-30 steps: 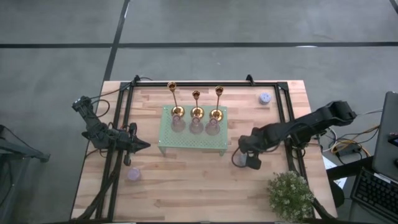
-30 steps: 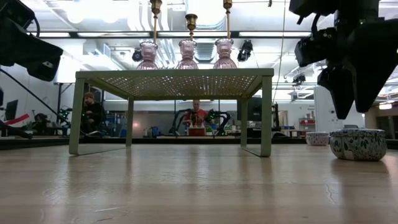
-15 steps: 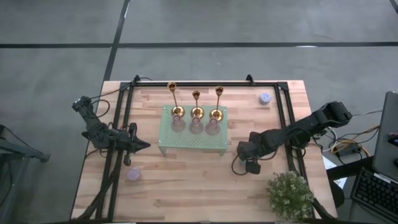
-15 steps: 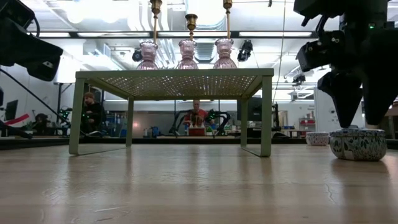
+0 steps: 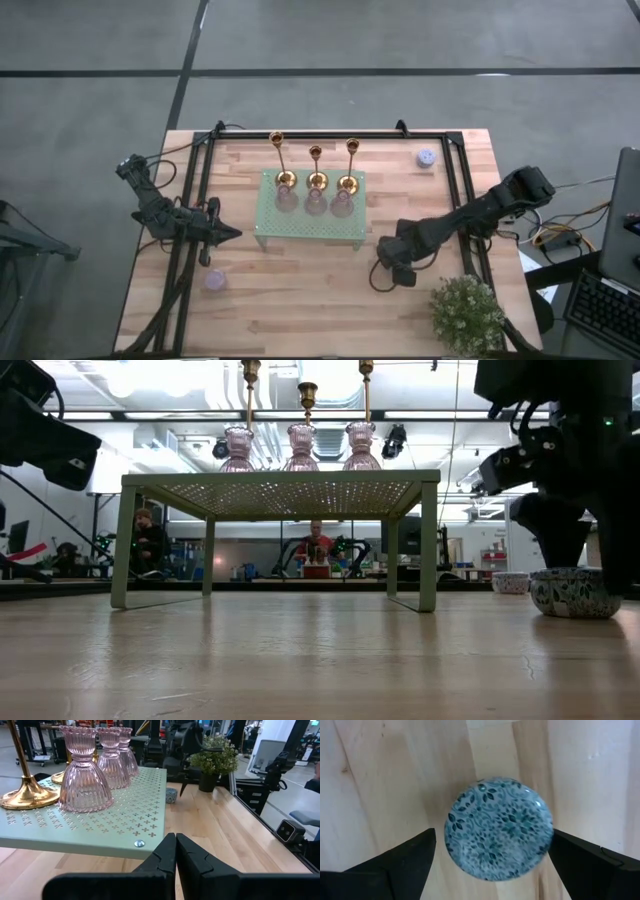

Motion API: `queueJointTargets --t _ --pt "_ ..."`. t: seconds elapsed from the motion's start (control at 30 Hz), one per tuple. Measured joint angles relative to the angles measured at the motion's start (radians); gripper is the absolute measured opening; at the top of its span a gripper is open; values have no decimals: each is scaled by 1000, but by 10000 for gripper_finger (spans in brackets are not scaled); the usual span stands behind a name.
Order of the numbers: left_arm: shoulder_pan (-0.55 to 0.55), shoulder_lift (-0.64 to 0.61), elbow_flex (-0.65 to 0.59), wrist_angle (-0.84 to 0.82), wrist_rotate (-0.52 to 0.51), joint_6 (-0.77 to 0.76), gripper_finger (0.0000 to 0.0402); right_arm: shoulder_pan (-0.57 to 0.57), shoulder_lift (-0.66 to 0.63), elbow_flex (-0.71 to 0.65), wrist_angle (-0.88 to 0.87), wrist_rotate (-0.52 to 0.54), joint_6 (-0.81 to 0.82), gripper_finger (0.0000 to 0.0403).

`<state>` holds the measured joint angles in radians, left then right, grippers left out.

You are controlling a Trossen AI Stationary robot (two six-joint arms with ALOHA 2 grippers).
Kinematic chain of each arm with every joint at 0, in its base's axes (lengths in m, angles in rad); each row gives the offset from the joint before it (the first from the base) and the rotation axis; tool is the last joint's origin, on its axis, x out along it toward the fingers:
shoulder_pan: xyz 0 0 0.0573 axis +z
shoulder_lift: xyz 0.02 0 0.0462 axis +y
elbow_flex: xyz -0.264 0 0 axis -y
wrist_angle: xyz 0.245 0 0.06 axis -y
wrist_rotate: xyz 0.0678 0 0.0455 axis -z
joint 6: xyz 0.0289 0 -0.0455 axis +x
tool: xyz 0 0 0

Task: Pick & Place candle stick holders
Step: Put the blue scented candle on the shelf

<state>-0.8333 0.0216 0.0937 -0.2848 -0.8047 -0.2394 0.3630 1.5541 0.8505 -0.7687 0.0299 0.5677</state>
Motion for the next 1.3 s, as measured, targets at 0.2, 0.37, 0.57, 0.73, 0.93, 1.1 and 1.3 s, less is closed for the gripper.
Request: queueJointTargets --t 0.2,0.37,0.57,0.73,0.93,1.1,1.3 --pt "0 0 0 0 0 0 14 4 34 0 7 0 -14 326" --pt "0 0 0 0 0 0 14 6 31 0 24 0 -17 296" --pt "0 0 0 0 0 0 14 6 26 0 33 0 -10 292" --pt "0 0 0 0 0 0 14 6 32 0 44 -1 -9 297" --pt "0 0 0 0 0 0 14 6 21 0 50 -2 -1 289" --pt "0 0 0 0 0 0 14 6 13 0 49 -9 1 289" --pt "0 0 0 0 0 0 14 6 3 23 40 -31 1 285"
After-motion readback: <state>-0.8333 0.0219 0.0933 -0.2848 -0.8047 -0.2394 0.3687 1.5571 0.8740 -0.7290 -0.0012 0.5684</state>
